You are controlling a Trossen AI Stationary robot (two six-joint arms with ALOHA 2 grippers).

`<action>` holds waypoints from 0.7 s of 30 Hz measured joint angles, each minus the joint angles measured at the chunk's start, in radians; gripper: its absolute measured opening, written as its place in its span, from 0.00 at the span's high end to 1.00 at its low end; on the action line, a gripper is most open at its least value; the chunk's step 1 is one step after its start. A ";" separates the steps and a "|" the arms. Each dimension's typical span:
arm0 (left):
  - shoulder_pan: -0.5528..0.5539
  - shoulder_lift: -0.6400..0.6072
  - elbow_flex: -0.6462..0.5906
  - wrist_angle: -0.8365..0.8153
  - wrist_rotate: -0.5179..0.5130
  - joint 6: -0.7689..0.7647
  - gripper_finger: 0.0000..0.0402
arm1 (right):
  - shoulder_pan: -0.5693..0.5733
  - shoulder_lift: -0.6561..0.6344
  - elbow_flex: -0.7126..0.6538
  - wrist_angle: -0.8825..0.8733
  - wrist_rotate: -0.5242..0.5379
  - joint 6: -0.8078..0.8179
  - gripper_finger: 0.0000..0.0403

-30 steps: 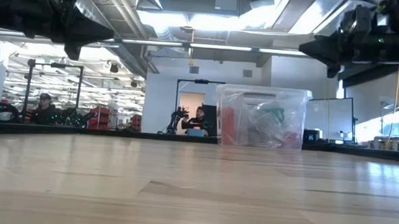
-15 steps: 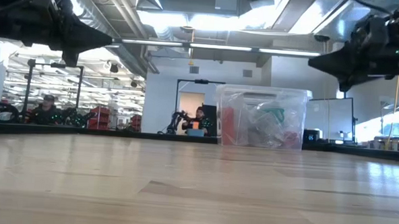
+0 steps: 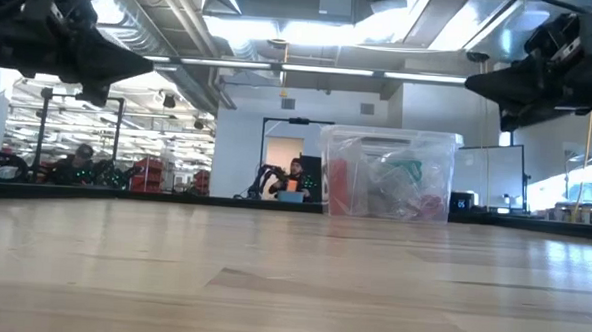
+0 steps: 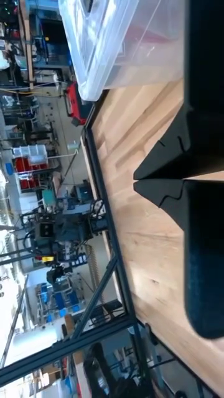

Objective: Roll bandage
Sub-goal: Return to Home Position

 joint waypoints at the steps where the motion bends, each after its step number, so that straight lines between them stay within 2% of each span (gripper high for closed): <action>1: 0.001 -0.018 0.000 0.001 0.005 0.014 0.99 | 0.000 0.001 0.000 -0.001 -0.002 -0.001 1.00; 3: 0.000 -0.049 0.000 0.000 0.012 0.048 0.99 | 0.000 0.002 0.000 -0.002 -0.003 -0.009 1.00; 11: 0.003 -0.031 0.000 0.002 -0.018 0.094 0.98 | 0.000 -0.016 -0.001 -0.035 -0.009 -0.014 0.99; 17: 0.003 -0.031 0.000 0.002 -0.018 0.090 0.97 | 0.000 -0.130 -0.001 -0.155 -0.041 -0.044 0.99; 21: 0.003 -0.031 0.000 0.002 -0.018 0.090 0.97 | 0.000 -0.207 -0.002 -0.198 -0.117 -0.096 0.98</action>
